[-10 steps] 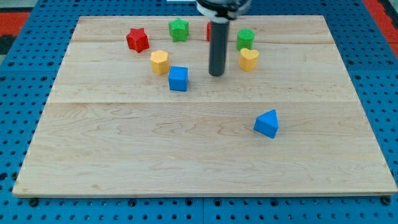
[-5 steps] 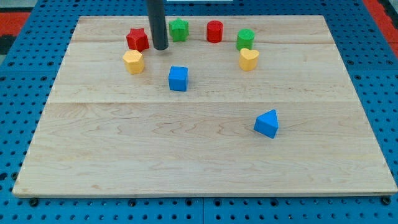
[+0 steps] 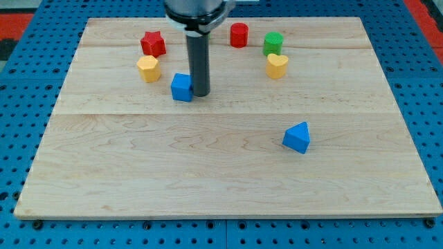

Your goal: Move the blue blocks and yellow hexagon diagonal to each other

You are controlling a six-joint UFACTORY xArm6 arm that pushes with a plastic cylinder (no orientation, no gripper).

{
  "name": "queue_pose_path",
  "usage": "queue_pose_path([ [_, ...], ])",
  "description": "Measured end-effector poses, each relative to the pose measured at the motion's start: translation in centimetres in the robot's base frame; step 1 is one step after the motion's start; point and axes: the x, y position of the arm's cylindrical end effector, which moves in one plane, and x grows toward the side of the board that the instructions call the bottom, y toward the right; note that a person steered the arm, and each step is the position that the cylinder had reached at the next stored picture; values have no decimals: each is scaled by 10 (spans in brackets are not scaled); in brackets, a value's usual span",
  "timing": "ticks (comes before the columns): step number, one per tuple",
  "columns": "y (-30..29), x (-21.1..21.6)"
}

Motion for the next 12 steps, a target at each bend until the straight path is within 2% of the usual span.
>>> queue_pose_path([
  [1,43,42],
  [2,115,117],
  [4,216,131],
  [5,230,128],
  [6,221,99],
  [8,178,98],
  [10,198,132],
  [11,155,109],
  [12,108,60],
])
